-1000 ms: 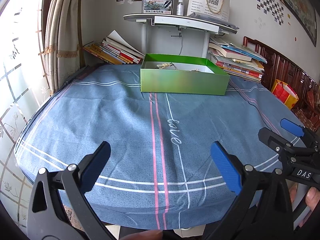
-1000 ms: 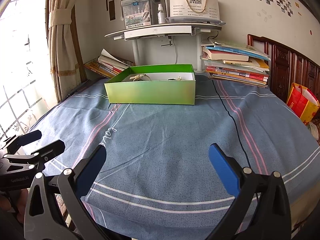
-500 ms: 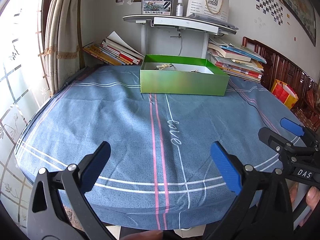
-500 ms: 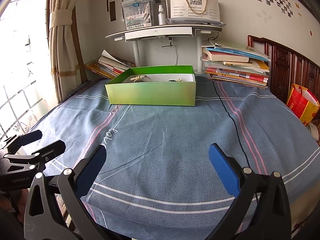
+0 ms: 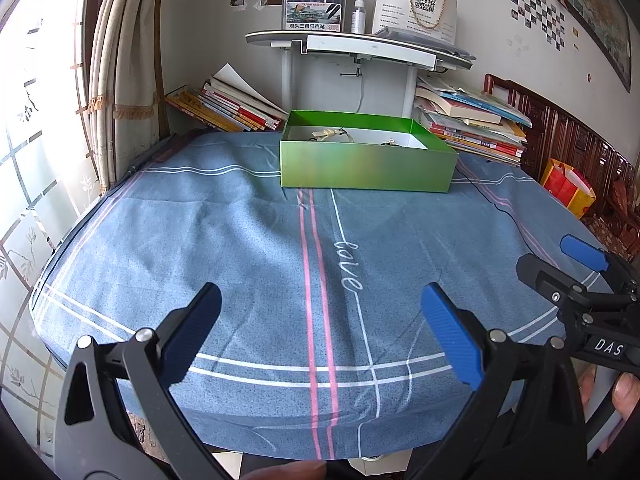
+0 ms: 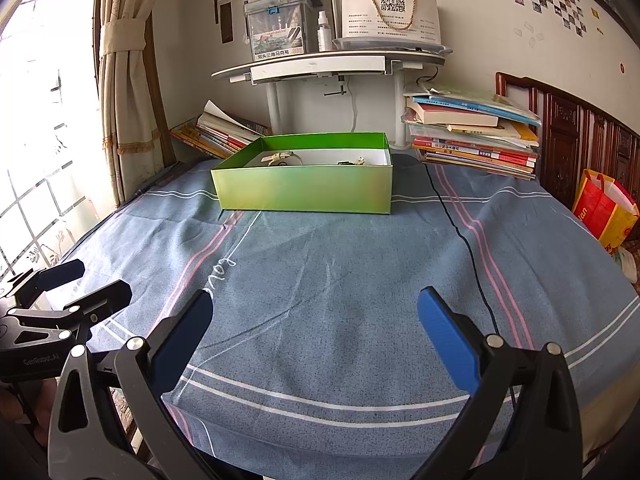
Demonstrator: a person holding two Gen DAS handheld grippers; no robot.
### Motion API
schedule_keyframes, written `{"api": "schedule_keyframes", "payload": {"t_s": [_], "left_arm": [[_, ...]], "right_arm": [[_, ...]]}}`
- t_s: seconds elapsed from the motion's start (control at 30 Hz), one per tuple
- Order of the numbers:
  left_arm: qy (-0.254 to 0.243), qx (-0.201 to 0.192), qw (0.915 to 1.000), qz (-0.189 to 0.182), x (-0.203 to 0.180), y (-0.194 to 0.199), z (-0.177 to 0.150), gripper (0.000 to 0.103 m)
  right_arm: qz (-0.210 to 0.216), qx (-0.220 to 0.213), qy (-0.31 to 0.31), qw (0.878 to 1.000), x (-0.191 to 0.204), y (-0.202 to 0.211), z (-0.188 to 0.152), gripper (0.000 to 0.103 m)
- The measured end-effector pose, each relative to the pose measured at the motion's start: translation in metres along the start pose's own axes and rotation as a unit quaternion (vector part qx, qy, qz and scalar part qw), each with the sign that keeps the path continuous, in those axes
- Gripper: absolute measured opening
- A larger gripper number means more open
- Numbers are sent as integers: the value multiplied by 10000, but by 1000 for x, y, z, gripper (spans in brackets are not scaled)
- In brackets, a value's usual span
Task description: Organize jewelry
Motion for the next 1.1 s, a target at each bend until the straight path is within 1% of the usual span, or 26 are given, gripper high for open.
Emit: {"api": "schedule_keyframes", "payload": {"t_s": [0.5, 0.67, 1.1], "left_arm": [[-33, 39, 10000, -24, -1, -1, -3, 99], [-76, -5, 10000, -51, -3, -1, -5, 99], [-111, 89, 9999, -51, -5, -6, -9, 99]], "right_arm": [[-9, 30, -12, 10000, -1, 0, -1, 100], [-12, 35, -4, 10000, 0, 0, -2, 100], [-10, 66, 5, 10000, -2, -1, -5, 100]]}}
Point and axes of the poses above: each gripper's, at about its wrist camera, not at the fingertips, and y roughly against the way its jaws point, x to its left, z to its top, the point moved 7 cm from there along -y, roughly the way its jaws point, and after that the axes turned 14 degrees about -x, right-handed, at the moved point
